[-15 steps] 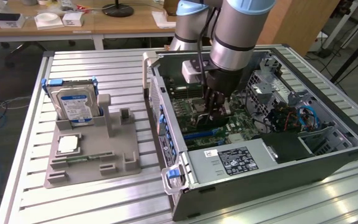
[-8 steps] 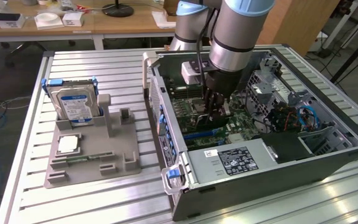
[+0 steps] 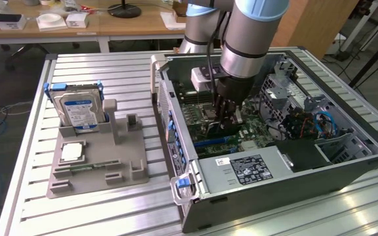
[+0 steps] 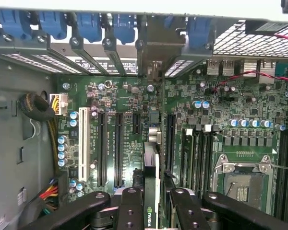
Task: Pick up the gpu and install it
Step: 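Insert the gpu into the slot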
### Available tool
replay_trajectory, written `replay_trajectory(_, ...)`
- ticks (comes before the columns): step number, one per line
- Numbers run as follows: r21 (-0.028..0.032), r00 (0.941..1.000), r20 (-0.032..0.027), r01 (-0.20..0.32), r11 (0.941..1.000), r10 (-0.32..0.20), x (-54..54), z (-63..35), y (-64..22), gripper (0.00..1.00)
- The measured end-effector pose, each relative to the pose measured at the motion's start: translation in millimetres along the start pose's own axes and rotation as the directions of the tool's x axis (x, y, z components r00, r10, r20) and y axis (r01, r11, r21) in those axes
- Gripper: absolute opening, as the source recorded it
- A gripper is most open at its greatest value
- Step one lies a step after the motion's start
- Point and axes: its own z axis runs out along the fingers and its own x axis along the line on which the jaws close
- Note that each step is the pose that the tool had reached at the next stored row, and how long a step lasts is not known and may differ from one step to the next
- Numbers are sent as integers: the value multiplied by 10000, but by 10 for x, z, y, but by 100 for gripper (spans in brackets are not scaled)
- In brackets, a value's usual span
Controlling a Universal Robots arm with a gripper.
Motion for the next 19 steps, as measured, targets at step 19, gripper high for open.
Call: replay_trajectory(19,-1,10000,1,12,10000,-12,0,61,1,26)
